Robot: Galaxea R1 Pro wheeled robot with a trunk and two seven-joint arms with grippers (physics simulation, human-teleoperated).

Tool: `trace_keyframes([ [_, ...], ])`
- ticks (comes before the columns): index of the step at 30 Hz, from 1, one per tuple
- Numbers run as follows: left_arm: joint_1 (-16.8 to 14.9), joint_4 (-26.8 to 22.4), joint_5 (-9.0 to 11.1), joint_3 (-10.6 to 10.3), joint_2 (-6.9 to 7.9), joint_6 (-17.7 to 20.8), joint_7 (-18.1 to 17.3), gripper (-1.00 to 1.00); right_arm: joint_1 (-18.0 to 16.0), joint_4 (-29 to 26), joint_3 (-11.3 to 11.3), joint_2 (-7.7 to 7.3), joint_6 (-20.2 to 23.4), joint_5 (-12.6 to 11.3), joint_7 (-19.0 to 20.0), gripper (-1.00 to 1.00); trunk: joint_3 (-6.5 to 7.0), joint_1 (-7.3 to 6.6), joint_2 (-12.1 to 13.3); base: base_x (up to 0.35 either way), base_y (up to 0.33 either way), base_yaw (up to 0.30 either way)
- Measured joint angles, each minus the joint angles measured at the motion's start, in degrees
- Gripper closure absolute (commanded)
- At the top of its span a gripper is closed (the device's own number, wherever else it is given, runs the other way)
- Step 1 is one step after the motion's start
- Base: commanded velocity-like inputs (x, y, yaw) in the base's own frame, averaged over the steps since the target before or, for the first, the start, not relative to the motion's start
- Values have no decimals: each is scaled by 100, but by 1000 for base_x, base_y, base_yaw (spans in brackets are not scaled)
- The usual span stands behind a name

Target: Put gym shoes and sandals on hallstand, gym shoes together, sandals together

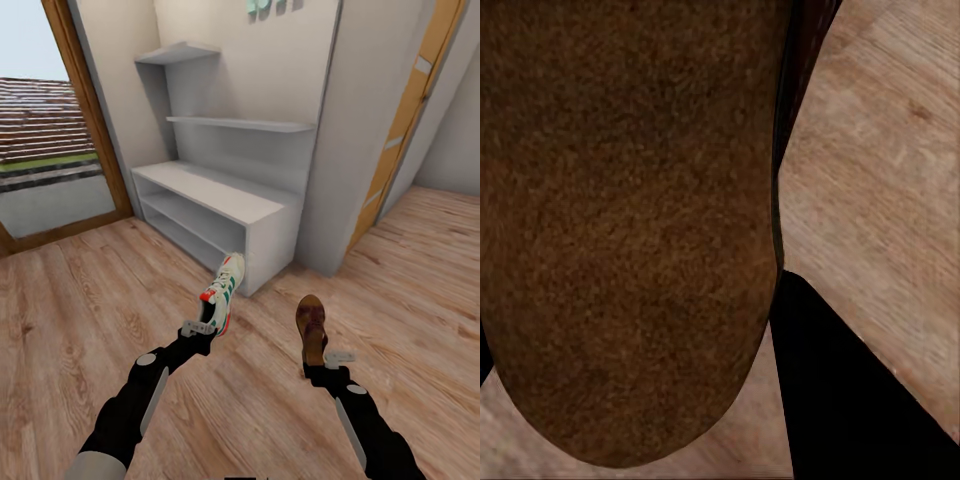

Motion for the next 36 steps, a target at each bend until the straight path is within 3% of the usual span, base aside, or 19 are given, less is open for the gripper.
trace_keyframes([
  [28, 0, 5, 9, 26, 0, 1, 0, 100, -1, 3, 0, 9, 0, 0, 0, 100, 44, -2, 0, -17, 304, 276],
  [36, 0, 9, 12, 26, 0, -1, 0, 100, -1, 3, 0, 9, 1, 0, 0, 100, 96, -4, 0, 147, 270, 230],
])
